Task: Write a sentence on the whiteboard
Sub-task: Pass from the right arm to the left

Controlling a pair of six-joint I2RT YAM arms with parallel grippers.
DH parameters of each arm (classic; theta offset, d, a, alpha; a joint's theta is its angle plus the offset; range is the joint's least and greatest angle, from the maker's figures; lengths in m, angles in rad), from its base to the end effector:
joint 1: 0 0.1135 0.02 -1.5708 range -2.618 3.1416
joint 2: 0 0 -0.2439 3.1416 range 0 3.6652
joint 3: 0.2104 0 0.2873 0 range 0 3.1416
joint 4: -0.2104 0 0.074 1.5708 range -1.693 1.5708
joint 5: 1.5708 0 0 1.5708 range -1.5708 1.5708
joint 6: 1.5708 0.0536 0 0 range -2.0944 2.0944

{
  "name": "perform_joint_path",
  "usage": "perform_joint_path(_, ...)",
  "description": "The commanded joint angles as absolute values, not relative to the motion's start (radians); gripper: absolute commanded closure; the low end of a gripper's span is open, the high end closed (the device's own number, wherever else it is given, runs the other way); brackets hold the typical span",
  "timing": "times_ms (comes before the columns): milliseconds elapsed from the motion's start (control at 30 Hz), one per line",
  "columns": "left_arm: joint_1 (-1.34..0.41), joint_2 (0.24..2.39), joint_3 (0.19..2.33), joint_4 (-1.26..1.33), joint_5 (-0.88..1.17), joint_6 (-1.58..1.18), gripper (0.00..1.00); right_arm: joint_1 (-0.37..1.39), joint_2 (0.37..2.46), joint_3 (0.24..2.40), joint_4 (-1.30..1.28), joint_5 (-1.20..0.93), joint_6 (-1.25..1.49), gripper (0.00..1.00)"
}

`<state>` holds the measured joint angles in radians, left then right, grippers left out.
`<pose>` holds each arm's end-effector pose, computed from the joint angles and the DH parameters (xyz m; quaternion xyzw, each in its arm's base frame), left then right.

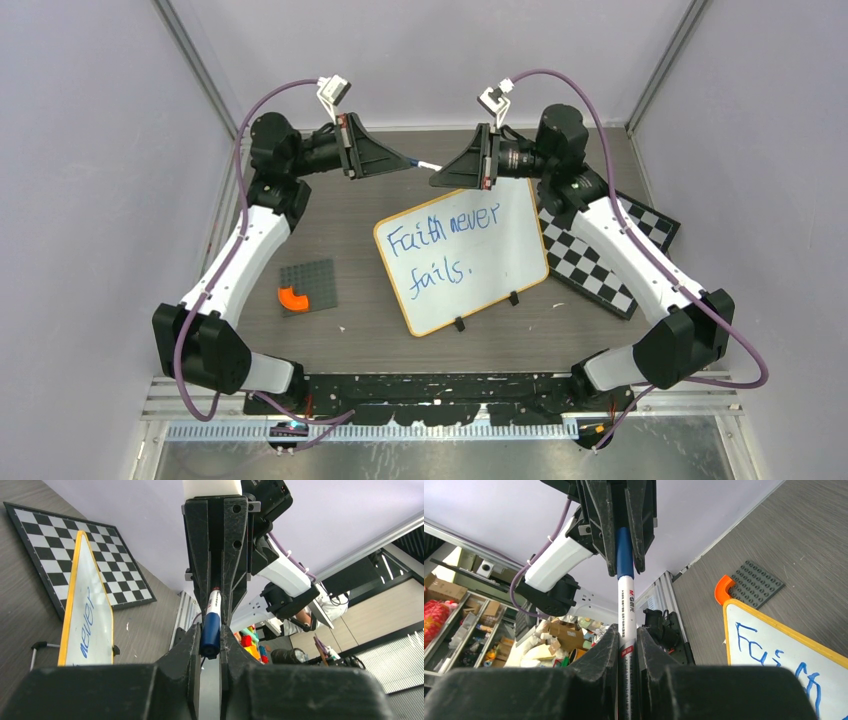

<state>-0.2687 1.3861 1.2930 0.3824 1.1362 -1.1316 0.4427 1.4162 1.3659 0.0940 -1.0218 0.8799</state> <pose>0.3275 -0.1406 0.4144 0.1811 0.6381 -0.6814 0.3095 0.3129 0.1989 0.4047 -0.2140 0.6654 0.6538 0.2897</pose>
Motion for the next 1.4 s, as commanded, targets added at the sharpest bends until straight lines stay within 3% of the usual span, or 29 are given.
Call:
perform_joint_path(0,-0.311,1.372,1.298,0.381,1.145,-1.085,1.00,0.477,1.432,1.422,0.010,-1.001,0.803,1.00)
perform_joint_path(633,-0.447,1.391,1.253,0.339,1.153,-1.034,1.00,0.566,1.484,1.534,-0.159,-0.989,0.668,1.00)
perform_joint_path(867,-0.383,1.371,1.213,0.348,1.145,-1.043,1.00,0.547,1.482,1.551,-0.236,-0.994,0.596,0.98)
perform_joint_path(933,-0.323,1.359,1.209,0.373,1.149,-1.066,1.00,0.522,1.469,1.532,-0.239,-0.995,0.592,0.83)
perform_joint_path(1000,-0.260,1.352,1.213,0.407,1.159,-1.093,1.00,0.487,1.454,1.514,-0.252,-0.998,0.582,0.54)
perform_joint_path(1100,-0.174,1.347,1.223,0.464,1.181,-1.141,1.00,0.448,1.434,1.501,-0.323,-0.988,0.521,0.24)
perform_joint_path(1367,0.028,1.322,1.236,0.406,1.239,-1.120,1.00,0.368,1.386,1.483,-0.497,-0.956,0.387,0.18)
